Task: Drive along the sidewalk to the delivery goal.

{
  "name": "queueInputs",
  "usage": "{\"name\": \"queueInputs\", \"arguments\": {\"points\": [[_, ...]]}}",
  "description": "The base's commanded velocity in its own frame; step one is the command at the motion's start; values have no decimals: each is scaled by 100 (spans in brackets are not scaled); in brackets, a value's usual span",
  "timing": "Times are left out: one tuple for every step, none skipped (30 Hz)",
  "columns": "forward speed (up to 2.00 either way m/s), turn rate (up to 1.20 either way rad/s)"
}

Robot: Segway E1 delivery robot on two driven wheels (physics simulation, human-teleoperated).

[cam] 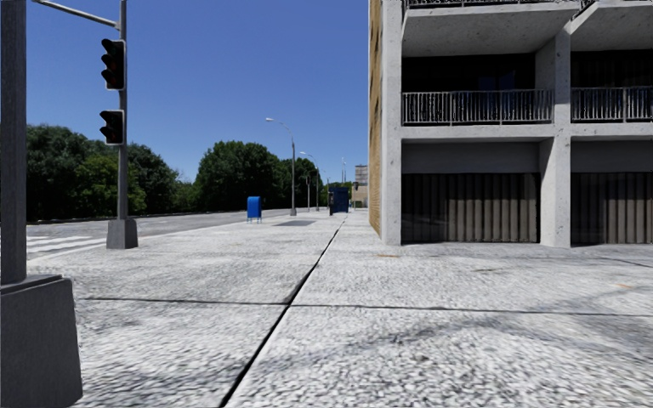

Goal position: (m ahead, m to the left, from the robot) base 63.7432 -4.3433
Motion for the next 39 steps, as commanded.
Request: {"name": "queueInputs", "arguments": {"points": [[200,0],[200,0],[200,0],[200,0],[200,0],[200,0],[200,0],[200,0],[200,0],[200,0],[200,0],[200,0],[200,0],[200,0],[200,0],[200,0],[200,0],[200,0],[200,0],[200,0],[200,0],[200,0],[200,0],[200,0],[200,0],[200,0],[200,0],[200,0],[200,0],[200,0],[200,0],[200,0],[200,0],[200,0],[200,0],[200,2],[200,3],[200,4],[200,0]]}}
